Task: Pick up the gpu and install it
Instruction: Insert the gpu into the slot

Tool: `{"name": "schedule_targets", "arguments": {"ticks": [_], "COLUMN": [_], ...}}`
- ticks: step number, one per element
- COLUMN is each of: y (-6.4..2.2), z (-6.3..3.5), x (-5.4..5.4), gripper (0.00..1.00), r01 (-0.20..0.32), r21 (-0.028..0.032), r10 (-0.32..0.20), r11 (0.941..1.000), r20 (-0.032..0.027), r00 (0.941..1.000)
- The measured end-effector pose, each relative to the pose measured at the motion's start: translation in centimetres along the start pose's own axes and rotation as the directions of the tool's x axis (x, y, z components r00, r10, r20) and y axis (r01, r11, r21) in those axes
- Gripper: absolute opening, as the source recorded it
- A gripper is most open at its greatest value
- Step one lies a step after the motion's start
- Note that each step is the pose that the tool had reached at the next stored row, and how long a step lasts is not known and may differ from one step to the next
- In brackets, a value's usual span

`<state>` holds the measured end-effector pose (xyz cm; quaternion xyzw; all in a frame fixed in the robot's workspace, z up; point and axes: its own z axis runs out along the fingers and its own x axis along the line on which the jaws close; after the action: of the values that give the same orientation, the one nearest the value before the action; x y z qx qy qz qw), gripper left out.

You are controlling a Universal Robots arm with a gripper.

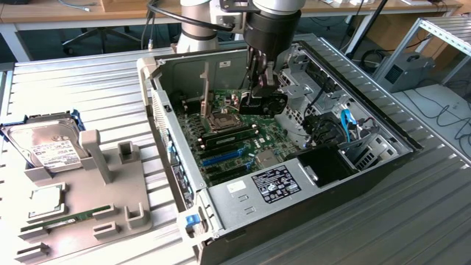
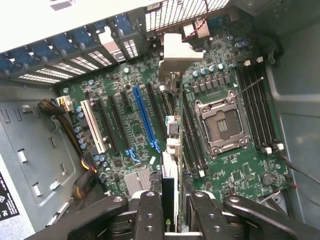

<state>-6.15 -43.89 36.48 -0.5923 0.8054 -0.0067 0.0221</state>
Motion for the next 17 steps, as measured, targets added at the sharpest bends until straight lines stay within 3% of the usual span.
{"name": "schedule_targets", "arguments": {"ticks": [17], "y": [0.0], "z": [0.03], "x": [0.0], "gripper": [0.26], "r01": [0.026], "r21": [-0.0005], "r10": [-0.026], "r11": [0.9997], "r20": [0.0003], "r00": [0.9997]}}
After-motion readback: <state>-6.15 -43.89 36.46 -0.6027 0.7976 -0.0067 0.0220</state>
